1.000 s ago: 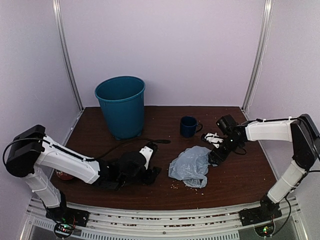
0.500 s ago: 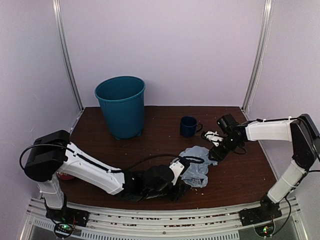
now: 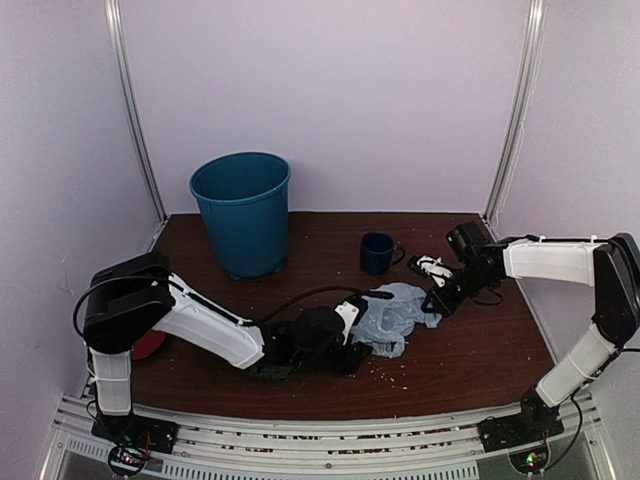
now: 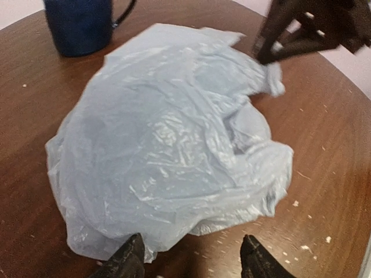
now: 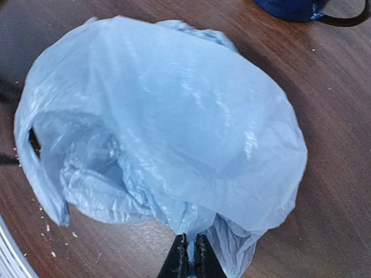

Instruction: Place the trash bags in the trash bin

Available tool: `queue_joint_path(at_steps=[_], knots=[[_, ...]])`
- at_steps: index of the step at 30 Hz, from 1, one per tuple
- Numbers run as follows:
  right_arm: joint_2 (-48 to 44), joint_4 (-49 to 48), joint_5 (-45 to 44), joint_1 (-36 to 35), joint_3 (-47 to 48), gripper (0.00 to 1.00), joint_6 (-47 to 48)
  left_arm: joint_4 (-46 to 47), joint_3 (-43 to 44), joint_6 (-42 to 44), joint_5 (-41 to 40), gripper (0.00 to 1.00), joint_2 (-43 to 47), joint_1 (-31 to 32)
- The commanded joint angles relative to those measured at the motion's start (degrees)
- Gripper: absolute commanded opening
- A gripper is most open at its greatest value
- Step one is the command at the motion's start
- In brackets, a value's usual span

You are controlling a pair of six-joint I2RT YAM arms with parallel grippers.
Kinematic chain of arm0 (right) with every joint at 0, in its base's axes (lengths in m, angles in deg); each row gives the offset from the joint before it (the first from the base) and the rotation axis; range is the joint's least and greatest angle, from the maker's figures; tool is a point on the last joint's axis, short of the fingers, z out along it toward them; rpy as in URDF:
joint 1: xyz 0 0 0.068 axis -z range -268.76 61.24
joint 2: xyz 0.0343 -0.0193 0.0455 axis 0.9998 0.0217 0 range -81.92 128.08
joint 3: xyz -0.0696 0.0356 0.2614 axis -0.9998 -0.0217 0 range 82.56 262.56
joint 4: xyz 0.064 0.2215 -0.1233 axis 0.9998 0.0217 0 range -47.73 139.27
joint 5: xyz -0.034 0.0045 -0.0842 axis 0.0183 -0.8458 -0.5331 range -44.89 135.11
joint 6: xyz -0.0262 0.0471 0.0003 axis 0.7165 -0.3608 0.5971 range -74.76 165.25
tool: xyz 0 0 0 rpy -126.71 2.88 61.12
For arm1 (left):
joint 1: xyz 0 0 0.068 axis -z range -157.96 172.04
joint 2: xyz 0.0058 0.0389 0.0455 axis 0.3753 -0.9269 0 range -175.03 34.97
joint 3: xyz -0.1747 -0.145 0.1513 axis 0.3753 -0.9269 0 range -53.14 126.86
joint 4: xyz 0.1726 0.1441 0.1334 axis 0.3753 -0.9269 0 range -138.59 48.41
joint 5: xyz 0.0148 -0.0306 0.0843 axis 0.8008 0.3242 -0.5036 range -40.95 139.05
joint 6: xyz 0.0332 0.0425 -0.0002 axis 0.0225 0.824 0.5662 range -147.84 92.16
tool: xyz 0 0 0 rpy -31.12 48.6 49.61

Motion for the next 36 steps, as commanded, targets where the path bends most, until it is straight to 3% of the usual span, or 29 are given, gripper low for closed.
queue_joint_path(at_steps=[1,3,6,8,10,12,17,19,23,31,36], knots=[[-3.67,3.55,9.84,0.32,0.25,0.05,3.14,3.49,0.44,1.88,-1.27,0.58,0.57,-6.12],[-5.56,4.85,15.27,0.31,0.36,0.00,5.00,2.73,0.01,3.31,-2.26,0.58,0.95,-9.19],[-8.95,7.01,21.35,0.32,0.10,0.00,8.36,3.35,-4.32,2.94,-2.58,0.56,4.25,-12.56],[-11.58,4.70,21.35,0.31,-0.86,0.00,7.32,3.02,-8.10,3.85,-3.96,0.56,8.25,-13.12],[-14.42,0.97,19.47,0.31,-2.59,0.00,4.74,0.15,-10.87,4.86,-3.59,0.48,12.97,-13.06],[-15.88,-1.80,17.87,0.31,-3.70,0.00,2.86,-2.31,-14.31,4.27,-1.71,0.43,19.05,-11.71],[-16.65,-5.19,15.46,-0.09,-4.86,0.00,0.53,-5.87,-18.63,0.72,-1.72,0.46,29.95,-1.26],[-16.20,-5.25,15.20,-0.40,-4.58,0.00,0.37,-5.80,-16.97,-1.31,-1.66,0.59,29.14,2.43],[-15.78,-5.29,14.55,-1.13,-4.48,0.00,0.31,-5.57,-10.39,-2.63,-1.95,0.68,20.66,4.81],[-15.20,-5.22,14.34,-1.17,-4.80,0.00,0.36,-10.41,2.47,-2.03,-14.73,0.68,5.85,4.75],[-14.73,-4.65,15.14,-1.18,-4.15,0.00,0.42,-8.88,5.16,0.32,-14.16,0.67,0.37,1.66]])
